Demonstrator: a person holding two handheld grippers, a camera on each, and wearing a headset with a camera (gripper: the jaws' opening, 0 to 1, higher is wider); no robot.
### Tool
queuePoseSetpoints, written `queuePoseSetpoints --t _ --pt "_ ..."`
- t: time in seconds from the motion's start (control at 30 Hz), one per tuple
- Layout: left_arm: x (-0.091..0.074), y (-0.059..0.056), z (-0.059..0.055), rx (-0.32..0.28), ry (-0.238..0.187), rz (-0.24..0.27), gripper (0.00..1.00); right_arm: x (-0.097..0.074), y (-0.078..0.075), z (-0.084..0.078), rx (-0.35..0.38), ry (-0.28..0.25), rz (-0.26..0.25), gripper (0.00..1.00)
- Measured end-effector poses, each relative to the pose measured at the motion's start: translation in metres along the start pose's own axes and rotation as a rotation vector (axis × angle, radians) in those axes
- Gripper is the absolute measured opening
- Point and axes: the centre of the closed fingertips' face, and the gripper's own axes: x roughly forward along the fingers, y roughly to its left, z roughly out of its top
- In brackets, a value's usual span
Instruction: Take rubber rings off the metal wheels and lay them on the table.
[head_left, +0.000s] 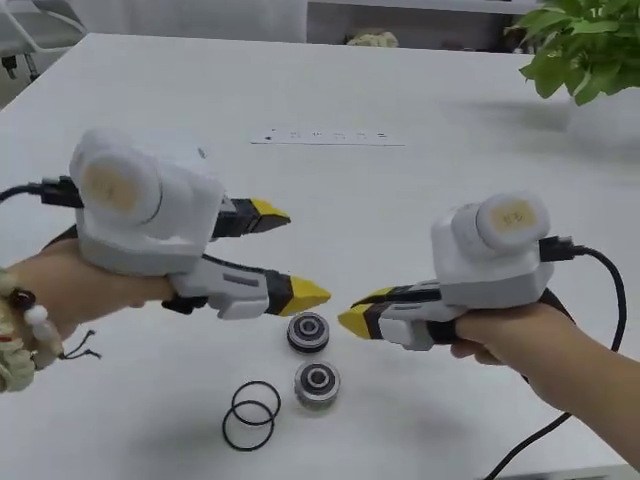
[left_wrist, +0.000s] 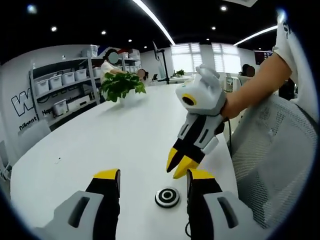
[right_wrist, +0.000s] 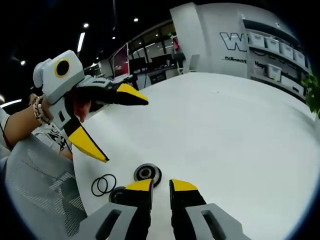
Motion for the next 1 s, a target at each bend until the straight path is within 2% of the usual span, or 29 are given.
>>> queuePoseSetpoints --t 0.17,0.3,0.43,0.57,0.67,0.73,0.9,1.0 --pt "0.005 -0.003 -0.02 -0.011 0.034 -0.009 0.41 0.002 0.001 -0.005 -0.015 0.019 0.001 0.1" --pt "0.01 -0.005 -0.03 -0.009 0.057 -0.018 0.31 0.004 0.003 -0.006 -0.009 0.021 0.007 0.1" --pt "0.016 -0.007 -0.034 -0.006 0.062 -0.022 0.24 0.007 0.009 -0.012 -0.032 0.045 0.024 0.1" --pt "0.023 -0.013 -0.045 0.027 0.105 -0.038 0.21 0.009 0.012 -0.017 -0.058 0.067 0.033 0.1" --pt "0.026 -0.015 -0.049 0.039 0.118 -0.043 0.16 0.01 0.013 -0.019 -0.07 0.076 0.033 0.1" --pt "0.027 -0.015 -0.052 0.036 0.132 -0.047 0.13 0.011 0.012 -0.02 -0.084 0.082 0.03 0.1" --pt "0.028 -0.017 -0.059 0.03 0.152 -0.057 0.13 0.011 0.013 -0.02 -0.095 0.083 0.031 0.11" --pt "0.029 -0.018 -0.06 -0.005 0.144 -0.064 0.1 0.012 0.013 -0.019 -0.101 0.079 0.031 0.11"
